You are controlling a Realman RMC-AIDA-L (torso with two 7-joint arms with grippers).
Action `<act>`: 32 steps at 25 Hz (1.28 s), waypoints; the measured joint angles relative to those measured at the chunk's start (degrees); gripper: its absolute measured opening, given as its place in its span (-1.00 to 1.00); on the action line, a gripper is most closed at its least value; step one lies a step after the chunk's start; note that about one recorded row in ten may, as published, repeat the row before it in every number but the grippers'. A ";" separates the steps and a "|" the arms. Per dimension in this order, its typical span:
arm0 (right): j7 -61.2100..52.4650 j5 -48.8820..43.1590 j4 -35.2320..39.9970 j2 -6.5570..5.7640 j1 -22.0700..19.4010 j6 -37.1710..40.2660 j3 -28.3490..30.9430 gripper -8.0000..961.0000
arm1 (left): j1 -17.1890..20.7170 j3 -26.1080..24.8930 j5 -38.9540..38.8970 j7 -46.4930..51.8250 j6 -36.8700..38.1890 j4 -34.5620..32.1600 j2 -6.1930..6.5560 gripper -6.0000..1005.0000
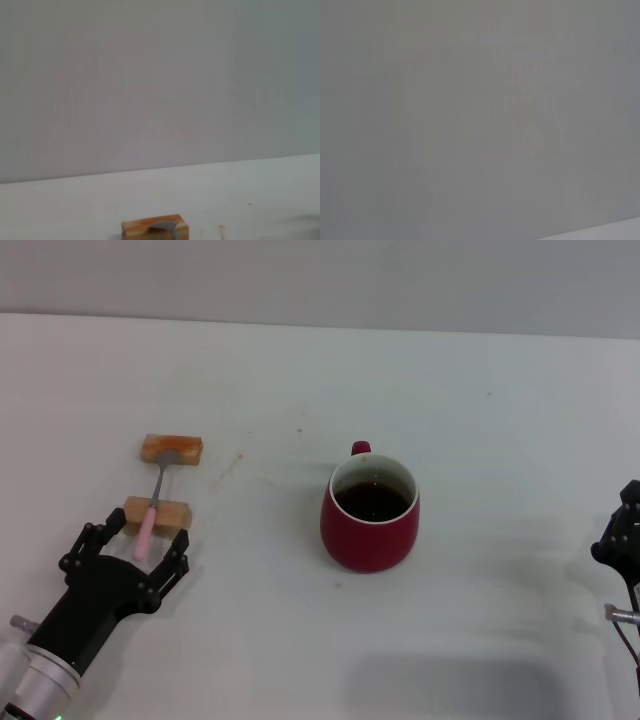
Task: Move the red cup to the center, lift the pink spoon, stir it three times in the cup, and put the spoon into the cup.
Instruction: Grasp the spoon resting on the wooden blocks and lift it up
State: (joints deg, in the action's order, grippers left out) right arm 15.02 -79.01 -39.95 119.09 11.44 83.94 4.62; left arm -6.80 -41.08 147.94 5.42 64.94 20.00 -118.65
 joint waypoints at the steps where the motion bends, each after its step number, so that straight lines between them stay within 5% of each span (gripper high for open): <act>1: 0.00 0.00 -0.03 0.00 -0.04 0.00 -0.02 -0.99 | -0.02 -0.08 -0.07 0.00 -0.23 -0.02 0.00 0.52; 21: 0.01 -0.37 -0.12 0.00 -0.20 0.18 -0.05 -0.98 | 0.26 0.29 -2.14 0.30 -1.68 0.14 -0.10 0.51; 32: 0.01 -0.71 -0.12 -0.04 -0.11 0.18 -0.05 -0.99 | -0.23 0.95 -1.17 -0.53 -2.08 -0.28 0.11 0.25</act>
State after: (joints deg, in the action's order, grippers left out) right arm 15.03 -79.72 -40.08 119.05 11.33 84.11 4.57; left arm -7.02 -40.13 146.77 4.89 62.86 19.71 -118.54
